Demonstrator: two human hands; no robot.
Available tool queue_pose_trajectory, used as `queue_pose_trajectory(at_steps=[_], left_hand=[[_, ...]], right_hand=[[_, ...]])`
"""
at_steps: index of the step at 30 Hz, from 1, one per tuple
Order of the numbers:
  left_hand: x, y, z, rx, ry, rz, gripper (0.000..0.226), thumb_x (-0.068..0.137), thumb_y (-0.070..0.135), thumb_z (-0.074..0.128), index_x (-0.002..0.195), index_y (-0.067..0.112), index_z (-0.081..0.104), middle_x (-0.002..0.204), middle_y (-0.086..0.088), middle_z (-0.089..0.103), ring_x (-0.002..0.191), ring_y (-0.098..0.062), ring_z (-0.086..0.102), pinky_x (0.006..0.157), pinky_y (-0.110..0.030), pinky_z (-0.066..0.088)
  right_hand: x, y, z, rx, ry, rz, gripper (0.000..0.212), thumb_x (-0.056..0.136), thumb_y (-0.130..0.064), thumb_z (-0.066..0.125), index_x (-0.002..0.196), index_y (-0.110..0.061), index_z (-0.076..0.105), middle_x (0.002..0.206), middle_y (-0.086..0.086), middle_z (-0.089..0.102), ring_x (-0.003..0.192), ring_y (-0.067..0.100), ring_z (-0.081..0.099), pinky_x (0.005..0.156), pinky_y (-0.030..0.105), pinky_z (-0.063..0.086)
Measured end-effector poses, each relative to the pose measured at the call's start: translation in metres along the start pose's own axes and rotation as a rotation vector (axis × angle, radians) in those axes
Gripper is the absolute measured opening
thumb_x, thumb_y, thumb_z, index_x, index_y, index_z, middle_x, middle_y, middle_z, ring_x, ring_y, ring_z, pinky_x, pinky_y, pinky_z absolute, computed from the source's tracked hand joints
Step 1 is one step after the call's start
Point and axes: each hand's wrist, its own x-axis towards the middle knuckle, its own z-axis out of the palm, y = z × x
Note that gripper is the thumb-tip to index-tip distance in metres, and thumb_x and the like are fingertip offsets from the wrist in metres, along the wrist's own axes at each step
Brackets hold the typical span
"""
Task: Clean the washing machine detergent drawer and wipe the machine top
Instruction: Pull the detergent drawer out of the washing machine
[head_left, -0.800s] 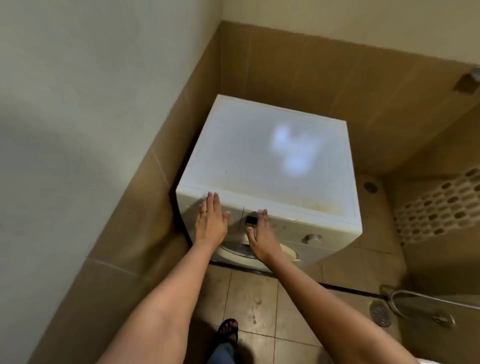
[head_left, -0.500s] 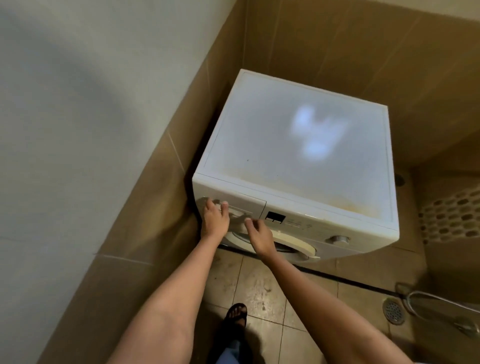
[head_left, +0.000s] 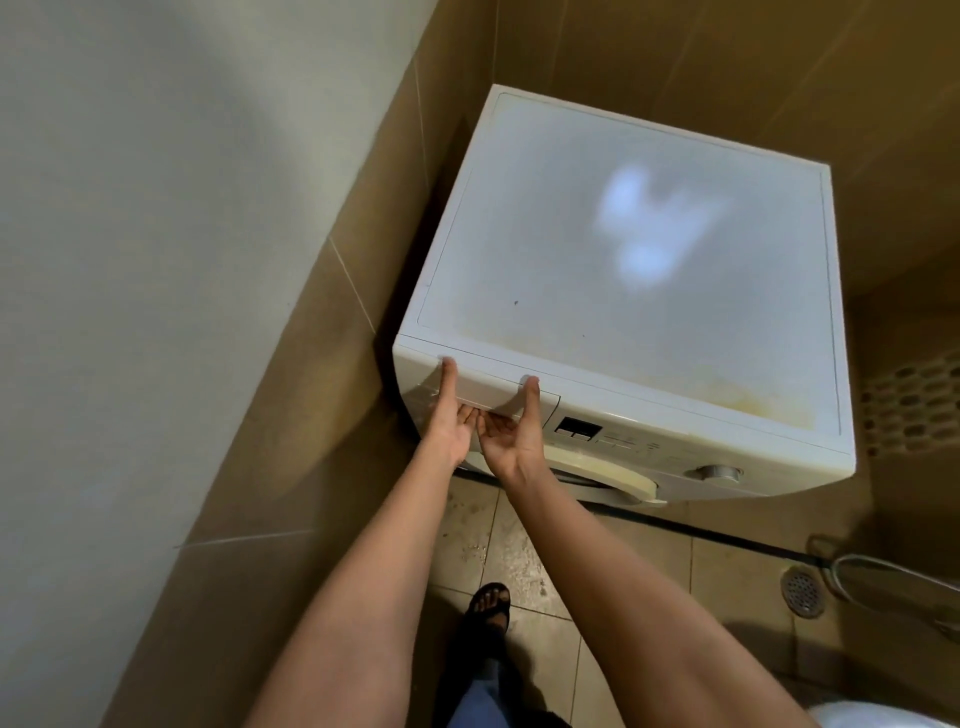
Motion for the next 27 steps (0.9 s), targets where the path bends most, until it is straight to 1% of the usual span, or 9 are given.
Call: queue_pose_trajectory(at_steps=[2, 5, 10, 15, 16, 18, 20, 22, 27], left_hand=[[0.002, 0.005, 0.007, 0.045, 0.051, 0.004, 0.063, 0.077, 0.055, 0.070, 0.119, 0.011, 0.054, 0.112, -0.012, 0.065, 0.100, -0.024, 0.063, 0.075, -0.030, 0.052], [0.010, 0.006, 0.008, 0.041, 0.127, 0.011, 0.050, 0.073, 0.048, 0.079, 0.105, 0.016, 0.056, 0.113, -0.010, 0.064, 0.102, -0.025, 0.062, 0.080, -0.033, 0.051], [0.013, 0.002, 0.000, 0.046, 0.096, 0.027, 0.080, 0.063, 0.052, 0.083, 0.125, 0.013, 0.051, 0.120, -0.012, 0.061, 0.113, -0.028, 0.058, 0.094, -0.038, 0.052], [0.005, -0.009, -0.010, 0.067, 0.130, 0.054, 0.052, 0.077, 0.041, 0.077, 0.111, 0.016, 0.048, 0.113, -0.011, 0.060, 0.110, -0.027, 0.059, 0.099, -0.042, 0.051], [0.001, -0.013, -0.015, 0.069, 0.136, 0.058, 0.049, 0.079, 0.039, 0.076, 0.112, 0.016, 0.048, 0.114, -0.012, 0.061, 0.110, -0.027, 0.059, 0.096, -0.041, 0.052], [-0.007, -0.018, -0.026, 0.068, 0.127, 0.065, 0.060, 0.080, 0.039, 0.074, 0.126, 0.011, 0.047, 0.119, -0.014, 0.061, 0.112, -0.028, 0.060, 0.092, -0.039, 0.053], [-0.016, -0.019, -0.034, 0.068, 0.120, 0.066, 0.067, 0.081, 0.038, 0.073, 0.133, 0.008, 0.045, 0.121, -0.016, 0.061, 0.113, -0.029, 0.060, 0.098, -0.043, 0.050], [-0.024, -0.021, -0.038, 0.068, 0.122, 0.064, 0.063, 0.082, 0.036, 0.072, 0.131, 0.009, 0.044, 0.120, -0.016, 0.060, 0.115, -0.030, 0.059, 0.103, -0.046, 0.047], [-0.047, -0.031, -0.054, 0.052, 0.141, 0.025, 0.054, 0.084, 0.031, 0.072, 0.124, 0.012, 0.041, 0.120, -0.018, 0.058, 0.115, -0.031, 0.057, 0.102, -0.047, 0.047]], right_hand=[[0.002, -0.001, 0.002, -0.005, 0.012, 0.019, 0.078, 0.076, -0.046, 0.071, 0.129, 0.003, 0.042, 0.112, 0.018, 0.056, 0.104, 0.025, 0.057, 0.092, 0.029, 0.049], [0.006, -0.004, -0.002, -0.077, 0.015, 0.036, 0.078, 0.079, -0.047, 0.070, 0.132, 0.002, 0.040, 0.124, 0.020, 0.053, 0.115, 0.026, 0.054, 0.105, 0.031, 0.042], [0.000, -0.004, -0.005, -0.233, 0.005, 0.008, 0.067, 0.085, -0.047, 0.062, 0.126, 0.002, 0.044, 0.118, 0.018, 0.055, 0.115, 0.025, 0.055, 0.104, 0.031, 0.041], [-0.011, 0.005, -0.009, -0.330, 0.002, -0.006, 0.056, 0.088, -0.050, 0.055, 0.118, -0.003, 0.049, 0.100, 0.016, 0.058, 0.096, 0.023, 0.059, 0.088, 0.027, 0.049], [-0.015, 0.010, -0.014, -0.351, -0.007, -0.007, 0.053, 0.090, -0.051, 0.053, 0.117, -0.005, 0.051, 0.099, 0.015, 0.058, 0.094, 0.022, 0.059, 0.085, 0.027, 0.049], [-0.022, 0.018, -0.027, -0.376, -0.035, 0.000, 0.052, 0.090, -0.049, 0.052, 0.117, -0.004, 0.053, 0.098, 0.014, 0.061, 0.090, 0.021, 0.059, 0.081, 0.027, 0.049], [-0.028, 0.021, -0.035, -0.394, -0.061, 0.010, 0.053, 0.089, -0.047, 0.053, 0.118, -0.003, 0.054, 0.098, 0.013, 0.062, 0.089, 0.020, 0.059, 0.081, 0.027, 0.048], [-0.032, 0.021, -0.041, -0.419, -0.063, 0.032, 0.054, 0.089, -0.049, 0.053, 0.117, -0.003, 0.053, 0.101, 0.014, 0.062, 0.092, 0.021, 0.059, 0.084, 0.028, 0.048], [-0.048, 0.021, -0.064, -0.660, -0.029, 0.116, 0.067, 0.085, -0.060, 0.053, 0.120, -0.004, 0.050, 0.117, 0.018, 0.061, 0.101, 0.026, 0.058, 0.092, 0.035, 0.047]])
